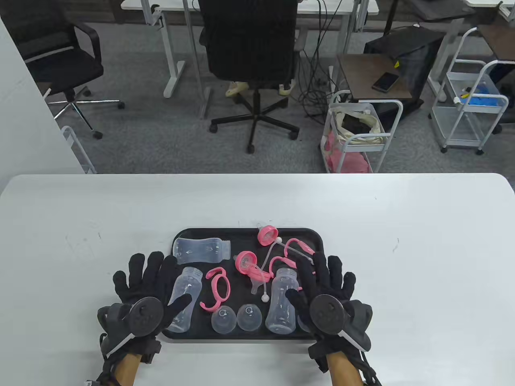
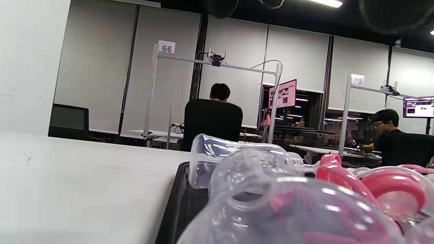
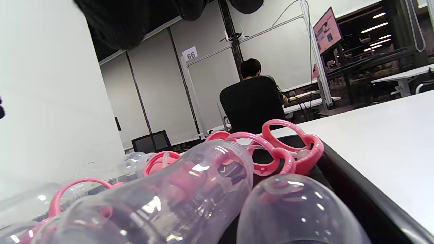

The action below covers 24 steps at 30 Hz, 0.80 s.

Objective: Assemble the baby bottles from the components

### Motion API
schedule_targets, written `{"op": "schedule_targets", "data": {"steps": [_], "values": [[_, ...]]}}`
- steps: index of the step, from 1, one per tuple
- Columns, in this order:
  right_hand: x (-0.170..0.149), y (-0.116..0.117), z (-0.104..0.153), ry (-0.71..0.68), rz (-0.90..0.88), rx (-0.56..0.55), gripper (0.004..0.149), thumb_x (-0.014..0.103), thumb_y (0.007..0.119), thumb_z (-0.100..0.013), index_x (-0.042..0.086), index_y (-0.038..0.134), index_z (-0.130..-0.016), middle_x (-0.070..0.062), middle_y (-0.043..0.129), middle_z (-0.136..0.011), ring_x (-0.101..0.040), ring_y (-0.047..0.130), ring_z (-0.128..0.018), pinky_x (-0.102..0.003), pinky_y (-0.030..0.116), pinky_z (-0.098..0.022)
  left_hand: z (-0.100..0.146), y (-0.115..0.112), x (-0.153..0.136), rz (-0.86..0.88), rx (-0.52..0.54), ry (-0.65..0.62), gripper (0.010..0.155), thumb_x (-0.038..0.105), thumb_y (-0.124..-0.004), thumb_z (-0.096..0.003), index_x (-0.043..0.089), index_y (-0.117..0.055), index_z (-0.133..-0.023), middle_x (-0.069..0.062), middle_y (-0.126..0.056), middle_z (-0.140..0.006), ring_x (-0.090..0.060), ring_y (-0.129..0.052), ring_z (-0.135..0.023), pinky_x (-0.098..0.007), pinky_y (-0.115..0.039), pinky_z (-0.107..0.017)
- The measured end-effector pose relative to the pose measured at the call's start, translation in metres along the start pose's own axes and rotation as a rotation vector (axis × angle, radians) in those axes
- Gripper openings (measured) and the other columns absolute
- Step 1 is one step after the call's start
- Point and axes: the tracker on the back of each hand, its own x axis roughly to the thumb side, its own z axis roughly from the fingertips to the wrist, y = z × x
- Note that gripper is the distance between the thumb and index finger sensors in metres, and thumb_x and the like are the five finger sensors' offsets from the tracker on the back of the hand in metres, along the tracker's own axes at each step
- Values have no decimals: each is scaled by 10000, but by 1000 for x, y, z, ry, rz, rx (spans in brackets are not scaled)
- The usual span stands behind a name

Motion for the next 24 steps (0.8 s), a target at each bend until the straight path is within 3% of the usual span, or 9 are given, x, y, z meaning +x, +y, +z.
{"op": "schedule_targets", "data": {"steps": [18,24], "values": [[-11,0,-1,56,-40,26,736,550,705,-608,242,368,-1185,-168,279,-1246,-503,201,-1096,-767,202,-701,-1,0,-4,51,-25,23,912,804,-624,-468,379,-287,-1202,-23,-335,-1279,-437,-277,-1177,-785,-294,-735],[-12,0,-1,54,-46,19,735,550,704,-609,244,365,-1185,-169,280,-1246,-502,199,-1096,-766,203,-703,-4,-4,-4,154,-148,72,1018,811,-631,-476,253,-198,-1209,-123,-358,-1256,-435,-500,-1132,-736,-472,-756]]}}
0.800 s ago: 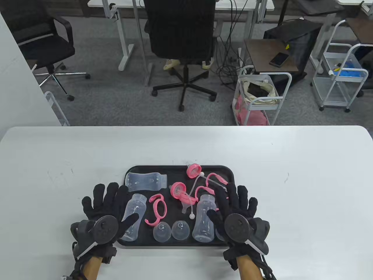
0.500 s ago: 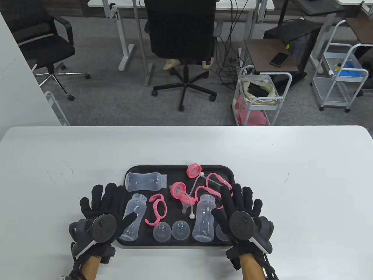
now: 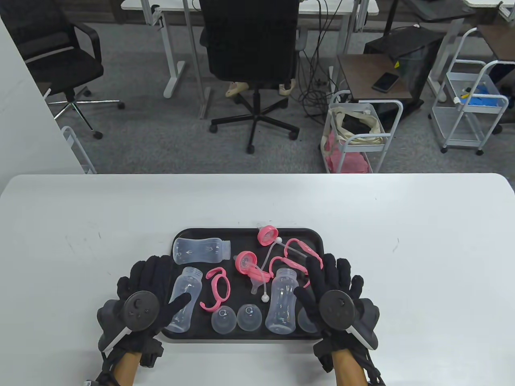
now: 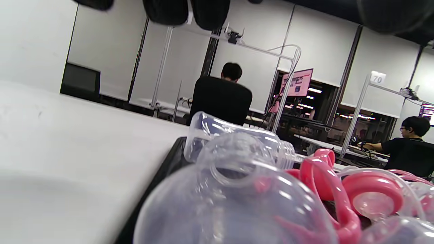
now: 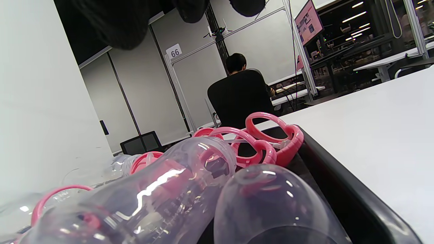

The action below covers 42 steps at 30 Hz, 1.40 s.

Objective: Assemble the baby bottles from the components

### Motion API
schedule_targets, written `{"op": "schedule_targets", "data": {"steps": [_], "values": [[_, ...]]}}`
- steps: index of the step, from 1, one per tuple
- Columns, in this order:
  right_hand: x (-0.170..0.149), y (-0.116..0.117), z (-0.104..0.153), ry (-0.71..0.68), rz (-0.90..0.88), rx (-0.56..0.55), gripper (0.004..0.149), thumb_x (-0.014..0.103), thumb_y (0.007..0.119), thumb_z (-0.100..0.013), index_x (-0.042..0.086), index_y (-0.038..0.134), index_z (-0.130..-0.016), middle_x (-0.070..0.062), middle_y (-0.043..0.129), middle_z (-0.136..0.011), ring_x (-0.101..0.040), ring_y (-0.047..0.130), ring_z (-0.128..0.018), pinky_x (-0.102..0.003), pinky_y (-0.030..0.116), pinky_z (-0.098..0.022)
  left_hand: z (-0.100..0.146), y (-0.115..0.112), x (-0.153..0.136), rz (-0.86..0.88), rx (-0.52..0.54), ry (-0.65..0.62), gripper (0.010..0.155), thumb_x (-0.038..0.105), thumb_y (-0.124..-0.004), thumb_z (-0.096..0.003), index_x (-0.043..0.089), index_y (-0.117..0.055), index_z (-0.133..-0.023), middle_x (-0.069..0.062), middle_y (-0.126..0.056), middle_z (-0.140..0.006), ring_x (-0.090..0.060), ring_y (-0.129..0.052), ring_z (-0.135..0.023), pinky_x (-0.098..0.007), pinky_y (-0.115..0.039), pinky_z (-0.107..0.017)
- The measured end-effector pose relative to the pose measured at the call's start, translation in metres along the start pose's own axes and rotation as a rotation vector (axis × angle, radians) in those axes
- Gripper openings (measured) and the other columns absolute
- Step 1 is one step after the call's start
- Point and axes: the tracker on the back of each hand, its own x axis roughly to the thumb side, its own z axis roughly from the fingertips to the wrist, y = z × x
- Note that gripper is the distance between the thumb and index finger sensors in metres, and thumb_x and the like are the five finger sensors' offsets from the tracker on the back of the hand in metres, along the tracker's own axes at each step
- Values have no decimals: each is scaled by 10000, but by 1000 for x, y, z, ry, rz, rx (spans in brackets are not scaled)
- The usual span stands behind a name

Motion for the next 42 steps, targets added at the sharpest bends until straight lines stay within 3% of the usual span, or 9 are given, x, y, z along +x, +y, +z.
{"op": "schedule_targets", "data": {"steps": [9,15,26,34,42], "values": [[1,-1,0,-14,-10,-5,734,552,702,-608,248,366,-1185,-168,284,-1247,-504,200,-1096,-767,204,-703,-4,-9,1,4,-109,106,1073,782,-670,-500,89,-237,-1195,-198,-488,-1191,-400,-733,-1000,-611,-645,-722],[1,0,0,-23,-22,-5,733,551,702,-609,246,365,-1185,-164,284,-1248,-499,204,-1099,-765,206,-706,-9,-26,12,-115,-230,183,1132,769,-752,-475,41,-259,-1189,-220,-549,-1156,-373,-787,-933,-592,-686,-691],[0,-3,1,-31,-72,-16,728,544,702,-611,245,368,-1185,-165,287,-1247,-502,208,-1098,-765,210,-707,-18,-61,29,-336,-399,282,1196,788,-742,-484,-15,-179,-1169,-260,-587,-1132,-345,-842,-867,-572,-735,-655],[-10,-9,2,-4,-154,-45,718,535,696,-617,242,368,-1184,-165,293,-1246,-505,220,-1097,-764,217,-709,-18,-59,29,-334,-374,282,1136,754,-762,-502,10,-230,-1176,-183,-708,-1087,-343,-900,-840,-528,-794,-609],[-20,-13,4,22,-226,-68,719,534,695,-618,240,365,-1185,-165,298,-1245,-508,233,-1097,-766,224,-709,-15,-44,9,-195,-285,284,1095,735,-773,-494,23,-286,-1168,-160,-738,-1062,-330,-931,-833,-466,-843,-575]]}}
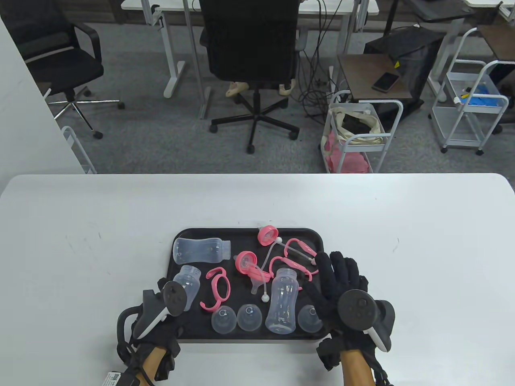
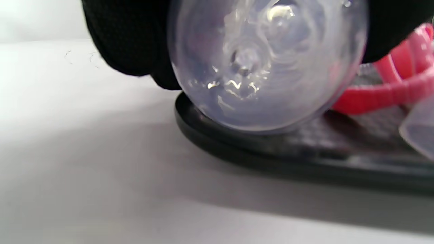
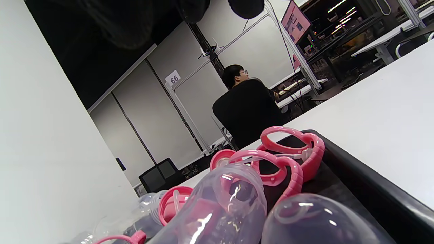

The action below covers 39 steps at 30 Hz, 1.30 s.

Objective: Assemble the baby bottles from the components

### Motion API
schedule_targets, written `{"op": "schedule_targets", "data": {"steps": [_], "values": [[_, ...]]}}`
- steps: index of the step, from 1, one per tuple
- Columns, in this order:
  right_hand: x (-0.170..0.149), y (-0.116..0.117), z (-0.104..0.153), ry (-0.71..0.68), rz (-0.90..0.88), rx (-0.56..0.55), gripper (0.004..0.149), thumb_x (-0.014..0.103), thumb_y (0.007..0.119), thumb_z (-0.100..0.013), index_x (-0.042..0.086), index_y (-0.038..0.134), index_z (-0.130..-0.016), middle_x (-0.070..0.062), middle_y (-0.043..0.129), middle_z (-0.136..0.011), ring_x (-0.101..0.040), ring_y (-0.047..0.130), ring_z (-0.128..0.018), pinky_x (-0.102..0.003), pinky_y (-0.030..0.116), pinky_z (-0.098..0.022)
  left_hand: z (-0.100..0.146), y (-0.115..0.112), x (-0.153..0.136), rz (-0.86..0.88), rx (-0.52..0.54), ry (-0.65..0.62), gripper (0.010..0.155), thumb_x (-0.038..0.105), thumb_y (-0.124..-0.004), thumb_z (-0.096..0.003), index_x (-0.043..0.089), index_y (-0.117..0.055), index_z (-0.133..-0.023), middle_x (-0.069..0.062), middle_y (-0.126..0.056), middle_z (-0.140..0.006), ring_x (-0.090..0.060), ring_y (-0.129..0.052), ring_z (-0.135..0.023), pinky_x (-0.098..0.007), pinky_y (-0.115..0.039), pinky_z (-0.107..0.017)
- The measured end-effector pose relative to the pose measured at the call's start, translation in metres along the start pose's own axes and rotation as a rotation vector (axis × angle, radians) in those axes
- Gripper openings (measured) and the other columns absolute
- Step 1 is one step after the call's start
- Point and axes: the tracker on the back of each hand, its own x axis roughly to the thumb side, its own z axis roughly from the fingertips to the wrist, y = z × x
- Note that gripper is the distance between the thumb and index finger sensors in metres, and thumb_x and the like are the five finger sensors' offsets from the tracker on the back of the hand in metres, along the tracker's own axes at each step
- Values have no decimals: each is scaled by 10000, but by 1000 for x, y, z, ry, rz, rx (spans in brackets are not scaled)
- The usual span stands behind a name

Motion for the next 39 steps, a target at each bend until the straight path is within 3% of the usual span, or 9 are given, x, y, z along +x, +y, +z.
{"op": "schedule_targets", "data": {"steps": [5,11,15,20,28,33,39], "values": [[-4,-6,1,19,-21,-26,720,534,695,-619,234,365,-1184,-170,307,-1243,-511,263,-1097,-770,239,-707,5,11,-15,129,132,-23,1093,724,-792,-475,32,-297,-1161,-150,-726,-1070,-320,-940,-868,-475,-853,-590],[-13,-11,1,75,-41,-60,727,531,696,-620,215,361,-1184,-186,326,-1236,-520,308,-1093,-774,272,-706,9,19,-21,278,273,-152,1113,714,-835,-432,67,-290,-1154,-114,-670,-1090,-296,-919,-921,-482,-852,-622],[-18,-12,1,108,-41,-64,733,528,697,-621,197,360,-1182,-205,352,-1226,-524,414,-1081,-772,362,-707,13,23,-23,365,337,-206,1123,697,-869,-405,108,-279,-1157,-89,-616,-1109,-280,-878,-964,-502,-835,-647],[-22,-9,0,150,-47,-42,746,513,706,-623,147,364,-1177,-232,411,-1204,-522,552,-1043,-746,487,-696,15,26,-26,480,338,-280,1055,673,-900,-394,195,-358,-1162,-65,-581,-1123,-268,-827,-999,-533,-809,-670],[-20,-9,-8,220,-85,-2,697,450,749,-622,74,482,-1145,-263,581,-1122,-473,769,-894,-622,676,-633,13,26,-29,503,327,-317,987,659,-910,-394,276,-411,-1154,-40,-563,-1133,-267,-784,-1018,-535,-794,-676],[-26,-8,-34,337,-67,80,636,402,775,-618,33,586,-1101,-272,707,-1023,-419,867,-754,-527,767,-534,12,27,-29,517,327,-333,981,664,-911,-389,298,-420,-1155,-18,-639,-1144,-259,-793,-1013,-552,-755,-701],[-34,1,-81,441,38,203,556,362,799,-607,22,696,-1035,-213,867,-860,-318,953,-549,-416,830,-393,10,28,-33,517,316,-340,976,667,-902,-399,294,-415,-1158,11,-659,-1135,-258,-786,-1027,-563,-722,-716]]}}
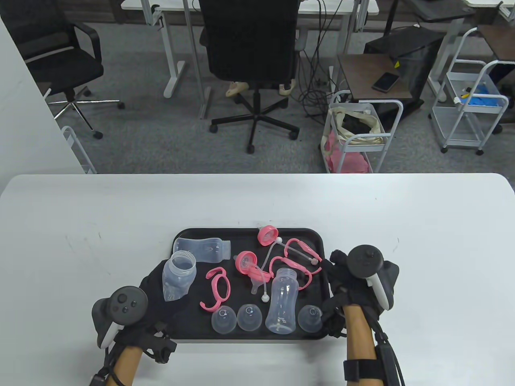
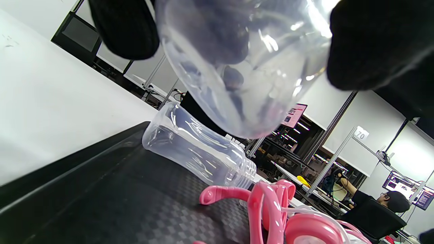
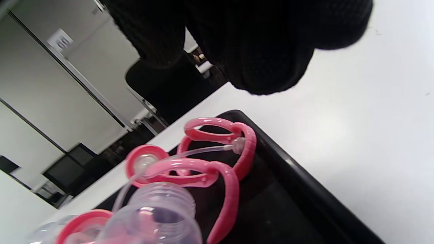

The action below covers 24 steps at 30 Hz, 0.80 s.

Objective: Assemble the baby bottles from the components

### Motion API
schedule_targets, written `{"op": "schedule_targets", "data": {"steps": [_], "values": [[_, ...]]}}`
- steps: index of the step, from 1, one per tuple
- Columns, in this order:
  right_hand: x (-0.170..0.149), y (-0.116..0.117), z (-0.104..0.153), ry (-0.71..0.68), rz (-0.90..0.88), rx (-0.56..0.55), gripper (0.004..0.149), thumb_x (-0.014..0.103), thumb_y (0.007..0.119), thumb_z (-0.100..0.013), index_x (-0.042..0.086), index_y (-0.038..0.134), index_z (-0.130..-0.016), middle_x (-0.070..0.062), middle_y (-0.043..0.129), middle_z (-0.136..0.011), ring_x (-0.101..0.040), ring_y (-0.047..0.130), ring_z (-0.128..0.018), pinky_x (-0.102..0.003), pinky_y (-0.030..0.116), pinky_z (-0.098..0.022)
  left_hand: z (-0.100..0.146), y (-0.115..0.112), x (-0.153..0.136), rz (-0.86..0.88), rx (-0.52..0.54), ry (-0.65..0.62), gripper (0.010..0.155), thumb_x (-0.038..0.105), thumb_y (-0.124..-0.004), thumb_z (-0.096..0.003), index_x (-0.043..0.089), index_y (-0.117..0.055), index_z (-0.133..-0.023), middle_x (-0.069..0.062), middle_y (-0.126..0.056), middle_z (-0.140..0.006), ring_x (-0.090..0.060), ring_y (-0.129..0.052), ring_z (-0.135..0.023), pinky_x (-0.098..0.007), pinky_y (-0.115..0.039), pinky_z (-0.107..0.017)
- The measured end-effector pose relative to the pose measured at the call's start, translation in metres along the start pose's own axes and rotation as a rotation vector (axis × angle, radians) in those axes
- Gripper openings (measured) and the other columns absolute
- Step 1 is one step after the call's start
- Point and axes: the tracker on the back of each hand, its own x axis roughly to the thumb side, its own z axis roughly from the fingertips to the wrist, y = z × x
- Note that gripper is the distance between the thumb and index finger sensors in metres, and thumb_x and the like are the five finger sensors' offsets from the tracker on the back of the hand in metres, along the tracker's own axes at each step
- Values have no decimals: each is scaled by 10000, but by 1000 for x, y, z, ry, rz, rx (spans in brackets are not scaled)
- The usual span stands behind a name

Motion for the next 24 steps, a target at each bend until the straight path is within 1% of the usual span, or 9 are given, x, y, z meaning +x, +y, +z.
{"op": "schedule_targets", "data": {"steps": [3,6,11,16,19,21,24], "values": [[6,4,-18,38,87,19,555,358,810,-601,25,702,-1032,-213,867,-861,-320,952,-548,-415,828,-392,-1,2,-2,0,-2,7,976,669,-895,-404,283,-413,-1159,10,-657,-1136,-260,-786,-1026,-566,-714,-719],[8,11,-35,70,168,58,566,358,819,-597,32,693,-1042,-228,840,-897,-345,938,-589,-437,818,-418,-2,4,-4,5,0,9,976,670,-896,-404,283,-415,-1160,12,-658,-1136,-264,-785,-1025,-564,-713,-720],[11,24,-52,103,242,108,582,365,830,-591,27,694,-1045,-245,827,-914,-365,930,-612,-453,811,-431,-3,9,-6,13,9,15,978,670,-895,-406,280,-412,-1161,9,-656,-1138,-268,-784,-1025,-565,-710,-721],[11,38,-65,156,244,174,611,370,839,-587,14,678,-1056,-267,804,-937,-389,915,-640,-471,800,-446,-3,12,-7,-1,9,15,976,669,-894,-407,279,-414,-1162,9,-657,-1138,-269,-785,-1025,-566,-708,-721],[10,45,-70,188,241,192,618,360,854,-580,3,681,-1054,-274,804,-937,-393,916,-637,-472,799,-443,-3,13,-8,-7,13,22,979,670,-894,-407,273,-415,-1163,7,-658,-1138,-269,-785,-1024,-566,-707,-721],[9,48,-73,197,262,201,624,355,860,-574,-3,677,-1051,-266,815,-926,-378,923,-624,-460,805,-435,-3,14,-10,1,12,28,979,671,-893,-408,272,-414,-1163,7,-657,-1139,-271,-786,-1023,-568,-708,-720],[5,50,-75,213,273,190,593,340,866,-571,1,707,-1031,-241,855,-884,-346,943,-575,-432,820,-404,-3,13,-12,-2,8,34,980,671,-892,-408,267,-416,-1163,3,-659,-1137,-272,-787,-1023,-567,-707,-721]]}}
